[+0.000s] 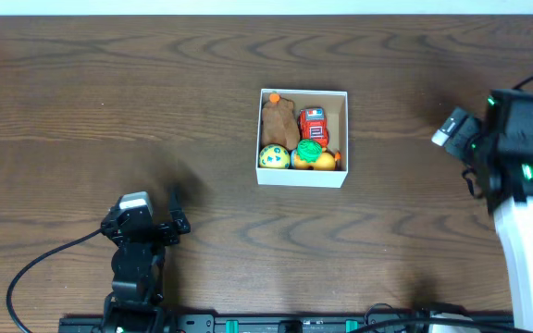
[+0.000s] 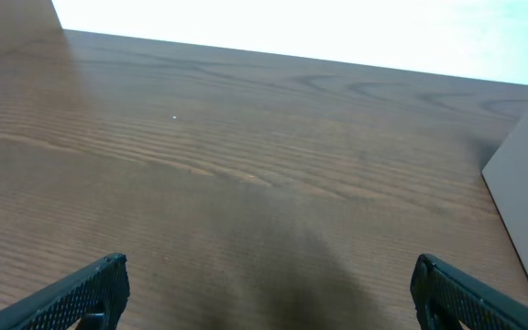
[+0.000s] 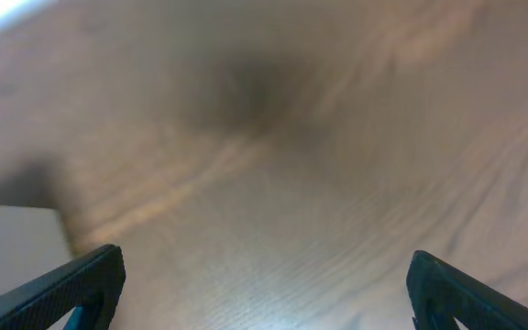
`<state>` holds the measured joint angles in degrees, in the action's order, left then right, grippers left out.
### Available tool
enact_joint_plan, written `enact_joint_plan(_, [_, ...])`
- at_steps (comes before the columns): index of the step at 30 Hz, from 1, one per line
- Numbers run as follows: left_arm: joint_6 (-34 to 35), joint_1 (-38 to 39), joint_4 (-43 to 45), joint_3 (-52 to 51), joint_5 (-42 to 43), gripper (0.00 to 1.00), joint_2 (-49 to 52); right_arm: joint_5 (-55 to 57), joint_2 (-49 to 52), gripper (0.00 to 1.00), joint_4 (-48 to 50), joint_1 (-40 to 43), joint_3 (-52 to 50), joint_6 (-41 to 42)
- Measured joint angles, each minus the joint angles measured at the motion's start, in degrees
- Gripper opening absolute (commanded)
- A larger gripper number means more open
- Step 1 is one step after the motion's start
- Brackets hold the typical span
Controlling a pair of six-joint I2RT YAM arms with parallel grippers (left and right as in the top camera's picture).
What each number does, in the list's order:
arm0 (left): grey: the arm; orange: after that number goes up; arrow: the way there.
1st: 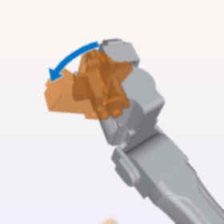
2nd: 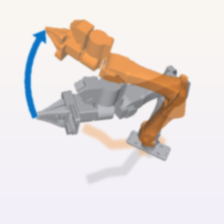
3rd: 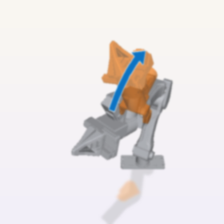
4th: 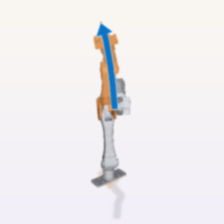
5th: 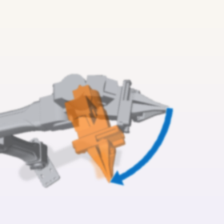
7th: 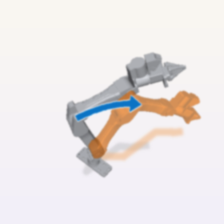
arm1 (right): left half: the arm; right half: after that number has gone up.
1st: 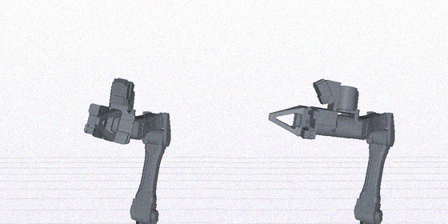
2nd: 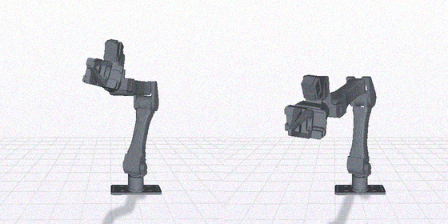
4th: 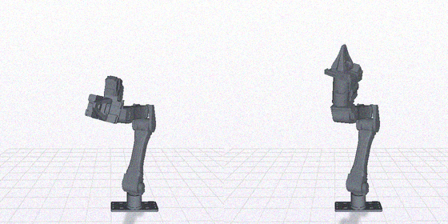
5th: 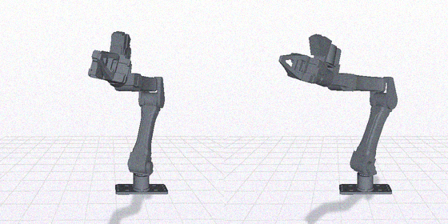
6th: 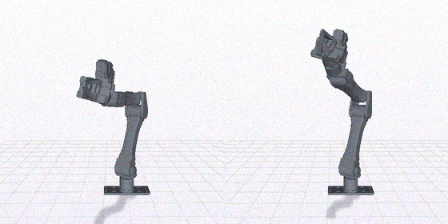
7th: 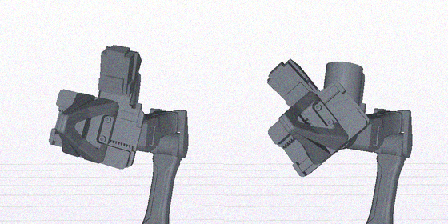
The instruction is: Pack container
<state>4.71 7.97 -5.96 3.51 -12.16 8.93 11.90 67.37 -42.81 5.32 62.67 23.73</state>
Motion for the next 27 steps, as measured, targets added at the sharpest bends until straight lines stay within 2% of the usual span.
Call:
enact_joint_plan(7, [0.0, 0.0, 0.0, 0.0, 0.0, 0.98, 0.0, -4.7, -19.3, 0.99, 1.9, -0.9, -9.1, -15.1])
enact_joint_plan(11, [0.0, 0.0, 0.1, 0.0, 0.0, 0.98, 0.0, -6.6, -30.4, 0.99, 5.4, -0.9, -20.5, -19.5])
enact_joint_plan(20, [0.0, 0.0, 0.2, 0.0, 0.0, 0.98, 0.0, -7.7, -51.9, 0.99, 7.4, -0.9, -40.3, -21.0])
enact_joint_plan(27, [0.0, 0.0, 0.2, 0.0, 0.0, 0.98, 0.0, -7.9, -57.9, 0.99, 9.3, -0.9, -47.4, -21.2])
